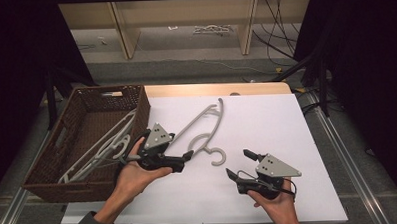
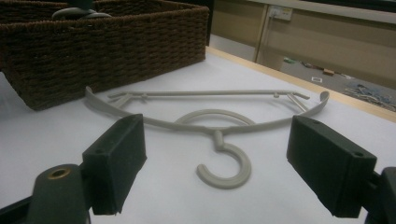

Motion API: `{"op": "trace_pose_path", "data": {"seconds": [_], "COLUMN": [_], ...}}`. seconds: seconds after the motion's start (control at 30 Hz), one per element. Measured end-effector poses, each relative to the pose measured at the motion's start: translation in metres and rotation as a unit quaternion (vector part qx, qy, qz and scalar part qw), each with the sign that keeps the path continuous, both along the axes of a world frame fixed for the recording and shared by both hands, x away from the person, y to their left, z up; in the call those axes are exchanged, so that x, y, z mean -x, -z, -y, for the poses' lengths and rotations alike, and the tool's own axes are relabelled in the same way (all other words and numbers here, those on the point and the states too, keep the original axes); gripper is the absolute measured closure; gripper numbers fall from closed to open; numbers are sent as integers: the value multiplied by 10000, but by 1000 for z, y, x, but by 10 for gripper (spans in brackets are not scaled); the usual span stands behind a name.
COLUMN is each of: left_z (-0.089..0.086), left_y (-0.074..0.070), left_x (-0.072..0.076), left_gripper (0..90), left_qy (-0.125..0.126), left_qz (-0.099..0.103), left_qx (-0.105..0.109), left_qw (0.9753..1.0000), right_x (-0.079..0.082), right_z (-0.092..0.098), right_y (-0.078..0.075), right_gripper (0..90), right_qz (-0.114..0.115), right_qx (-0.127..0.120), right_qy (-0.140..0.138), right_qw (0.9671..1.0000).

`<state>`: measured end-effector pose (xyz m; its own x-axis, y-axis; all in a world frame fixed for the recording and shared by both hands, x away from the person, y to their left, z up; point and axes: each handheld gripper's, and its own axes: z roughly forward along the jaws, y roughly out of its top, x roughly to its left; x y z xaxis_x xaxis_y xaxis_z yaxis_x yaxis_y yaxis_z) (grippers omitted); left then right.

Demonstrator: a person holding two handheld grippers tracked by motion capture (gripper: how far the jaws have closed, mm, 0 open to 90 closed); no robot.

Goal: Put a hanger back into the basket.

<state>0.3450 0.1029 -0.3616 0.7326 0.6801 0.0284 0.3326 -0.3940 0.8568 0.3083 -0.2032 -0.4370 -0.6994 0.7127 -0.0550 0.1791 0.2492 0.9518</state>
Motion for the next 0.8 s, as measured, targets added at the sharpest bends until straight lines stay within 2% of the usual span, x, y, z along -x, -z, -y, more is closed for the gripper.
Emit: {"op": "trace_pose_path", "data": {"seconds": [0.03,0.1,0.13,0.17,0.2,0.23,0.27,0.3,0.37,0.43,0.47,0.53,0.67,0.8], "left_z": [3,4,6,7,7,9,9,11,12,15,16,20,29,36], "left_y": [3,6,8,10,11,14,15,18,21,27,28,32,41,52], "left_x": [0,-1,-1,-1,-1,-1,-1,-1,-1,-2,-2,-4,-12,-22], "left_gripper": [231,231,231,230,230,229,229,228,227,226,225,225,223,228], "left_qy": [-37,-12,-42,-52,-16,-42,19,5,95,91,127,195,277,223], "left_qz": [4,-28,-18,19,26,31,5,-25,-77,-126,-137,-178,-211,-151], "left_qx": [102,56,128,127,57,147,22,72,-19,1,-117,-118,-325,-645], "left_qw": [9999,10000,9999,9999,10000,9999,10000,10000,9999,9999,9998,9996,9989,9976], "right_x": [0,0,1,0,1,1,0,1,0,1,1,1,1,0], "right_z": [0,-1,0,0,1,0,0,0,0,0,0,0,-1,-2], "right_y": [0,0,-1,0,-1,-1,0,0,0,-1,-1,-1,-1,0], "right_gripper": [206,206,207,206,207,206,207,207,206,206,207,207,207,206], "right_qz": [-26,-14,-32,-15,-18,-24,-5,-13,-20,-27,-3,-11,-29,2], "right_qx": [-30,-85,-23,-69,8,12,-26,-20,-24,13,-12,-25,0,-86], "right_qy": [-11,10,14,13,26,26,-13,-13,-8,35,40,24,-38,-92], "right_qw": [10000,10000,10000,10000,10000,10000,10000,10000,10000,10000,10000,10000,10000,9999]}}
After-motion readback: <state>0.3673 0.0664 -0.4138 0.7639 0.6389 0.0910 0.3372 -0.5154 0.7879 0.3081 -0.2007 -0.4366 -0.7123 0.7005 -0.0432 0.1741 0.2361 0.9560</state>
